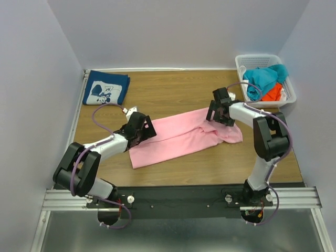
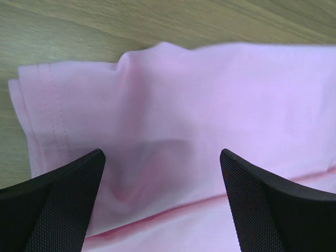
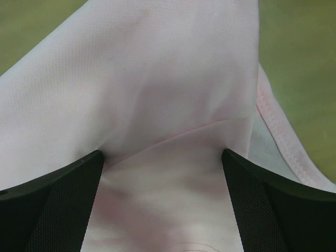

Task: Fold and stack the t-shirts
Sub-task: Fold the tshirt

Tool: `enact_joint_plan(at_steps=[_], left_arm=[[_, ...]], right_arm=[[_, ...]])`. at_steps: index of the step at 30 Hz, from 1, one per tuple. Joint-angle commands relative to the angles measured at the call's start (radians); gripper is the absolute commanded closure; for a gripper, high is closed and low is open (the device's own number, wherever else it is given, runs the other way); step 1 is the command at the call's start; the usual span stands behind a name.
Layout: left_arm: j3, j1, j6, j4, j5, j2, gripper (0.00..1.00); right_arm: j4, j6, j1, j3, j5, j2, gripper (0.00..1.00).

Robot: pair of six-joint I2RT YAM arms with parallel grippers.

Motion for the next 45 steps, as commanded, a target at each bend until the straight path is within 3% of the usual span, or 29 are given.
enact_joint_plan(at_steps=[1,10,18,28,32,37,45], left_arm=[[-0.061,-0.057,-0.027,-0.055,0.045,0.002,0.02],[-0.104,-0.204,-0.125,-0.097,0.065,0.001,0.02],[-0.095,-0.395,-0.284,-0.101,0.048,0.011,0.02],[-0.017,-0.638,-0.415,-0.087,0.051,0.08,0.02],[0.043,-0.712,-0.451,-0.155,0.019,0.088,0.02],[0.14,-0.799,-0.487,-0.293,-0.128,0.047,0.02],[0.218,-0.854,-0.56,-0.528,-0.316,-0.059,0.02]], right_arm=[[0.039,-0.185,-0.002,0.142,-0.098,0.184,0.0],[0.02,-0.492,-0.002,0.612,-0.322,0.481,0.0],[-0.055,-0.505,0.005,0.982,-0.531,0.702,0.0],[-0.066,-0.413,0.045,1.206,-0.569,0.886,0.0],[-0.064,-0.409,0.065,1.257,-0.525,0.911,0.0],[-0.067,-0.403,0.068,1.283,-0.491,0.884,0.0],[-0.066,-0.416,0.071,1.297,-0.459,0.634,0.0]])
